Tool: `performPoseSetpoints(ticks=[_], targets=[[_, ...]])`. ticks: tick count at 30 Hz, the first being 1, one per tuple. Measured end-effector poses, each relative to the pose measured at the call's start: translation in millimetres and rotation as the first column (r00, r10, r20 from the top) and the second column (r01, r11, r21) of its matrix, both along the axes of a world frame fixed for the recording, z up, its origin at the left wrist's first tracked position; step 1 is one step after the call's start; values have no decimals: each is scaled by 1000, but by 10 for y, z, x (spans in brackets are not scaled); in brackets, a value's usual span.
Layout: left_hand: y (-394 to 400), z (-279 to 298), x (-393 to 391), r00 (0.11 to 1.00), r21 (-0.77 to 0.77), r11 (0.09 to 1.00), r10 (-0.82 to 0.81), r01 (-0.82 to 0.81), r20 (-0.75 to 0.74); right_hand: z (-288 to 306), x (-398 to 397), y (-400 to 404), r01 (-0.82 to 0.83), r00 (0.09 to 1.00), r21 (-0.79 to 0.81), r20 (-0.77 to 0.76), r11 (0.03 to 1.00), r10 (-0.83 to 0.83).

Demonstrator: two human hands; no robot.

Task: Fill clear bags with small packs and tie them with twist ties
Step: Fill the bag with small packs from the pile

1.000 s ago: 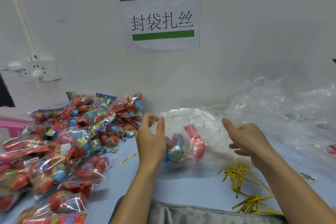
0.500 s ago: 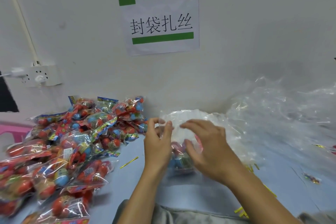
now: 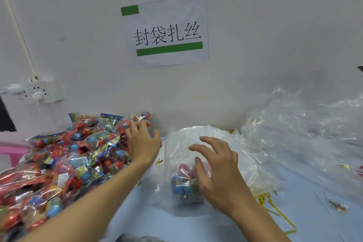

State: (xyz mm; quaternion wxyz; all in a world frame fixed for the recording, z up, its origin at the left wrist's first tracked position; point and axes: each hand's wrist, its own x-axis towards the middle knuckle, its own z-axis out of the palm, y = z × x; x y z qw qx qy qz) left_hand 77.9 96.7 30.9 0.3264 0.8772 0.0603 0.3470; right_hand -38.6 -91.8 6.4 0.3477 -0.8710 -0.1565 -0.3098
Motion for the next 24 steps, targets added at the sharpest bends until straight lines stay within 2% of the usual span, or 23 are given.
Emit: performPoseSetpoints(ticks=[3, 5, 9, 17, 24], targets=[[252, -4, 290, 980, 367, 929, 119, -54, -159, -15, 13, -12, 4, 1000, 0, -10, 1000, -4], [384, 43, 447, 944, 493, 868, 212, -62, -254, -24, 25, -22, 8, 1000, 3, -15, 1000, -8], [547, 162, 618, 871, 522, 852, 287, -42, -398, -38, 43, -25, 3, 1000, 17, -19, 1000, -2], [670, 341, 571, 933, 529, 848, 209, -24, -293, -38, 51, -23, 3, 998, 31, -64, 1000, -1], [731, 465, 537, 991, 427, 904, 68, -14, -112, -15, 31, -14, -13, 996, 61, -84, 998, 18]])
